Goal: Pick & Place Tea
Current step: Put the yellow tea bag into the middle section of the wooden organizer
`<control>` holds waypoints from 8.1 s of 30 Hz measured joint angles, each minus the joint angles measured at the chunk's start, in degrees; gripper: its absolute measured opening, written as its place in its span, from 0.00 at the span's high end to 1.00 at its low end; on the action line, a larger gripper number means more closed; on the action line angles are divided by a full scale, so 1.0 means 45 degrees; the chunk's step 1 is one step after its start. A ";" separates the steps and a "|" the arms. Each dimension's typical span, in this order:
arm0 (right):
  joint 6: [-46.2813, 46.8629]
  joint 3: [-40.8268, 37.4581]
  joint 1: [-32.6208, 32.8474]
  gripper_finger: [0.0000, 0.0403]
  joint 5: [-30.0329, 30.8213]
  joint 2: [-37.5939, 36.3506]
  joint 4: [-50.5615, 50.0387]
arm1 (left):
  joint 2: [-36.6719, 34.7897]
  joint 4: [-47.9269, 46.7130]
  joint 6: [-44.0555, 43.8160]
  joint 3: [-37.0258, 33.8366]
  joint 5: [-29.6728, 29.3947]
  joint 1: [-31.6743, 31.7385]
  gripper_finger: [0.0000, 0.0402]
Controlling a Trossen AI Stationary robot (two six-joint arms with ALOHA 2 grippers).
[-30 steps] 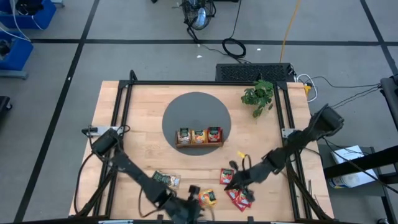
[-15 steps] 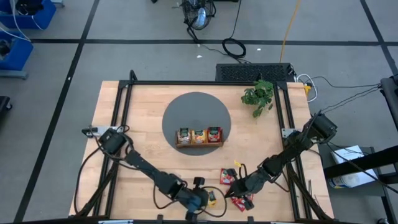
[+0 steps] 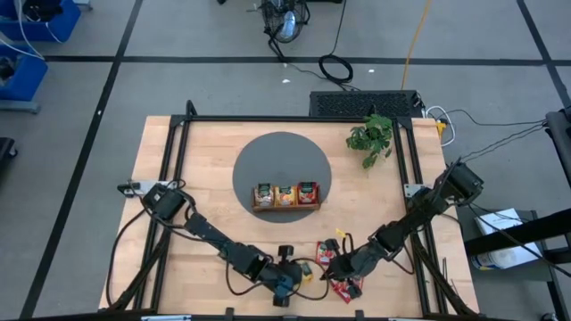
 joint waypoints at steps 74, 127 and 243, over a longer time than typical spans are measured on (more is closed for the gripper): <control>0.4612 0.0034 -0.5995 0.94 -0.7009 0.0860 -0.3088 | 0.0855 0.0862 -0.1284 -0.0039 -0.3090 0.1135 0.78; 0.5143 -0.0008 -0.5409 0.68 -0.5634 -0.0238 -0.3153 | 0.0286 -0.0355 -0.0721 -0.0019 -0.2858 0.0350 0.78; -0.7923 1.7962 -0.8929 1.00 0.0014 0.6585 -2.4043 | -0.0743 -0.5520 -0.5356 -0.0044 -0.7466 -0.4728 0.78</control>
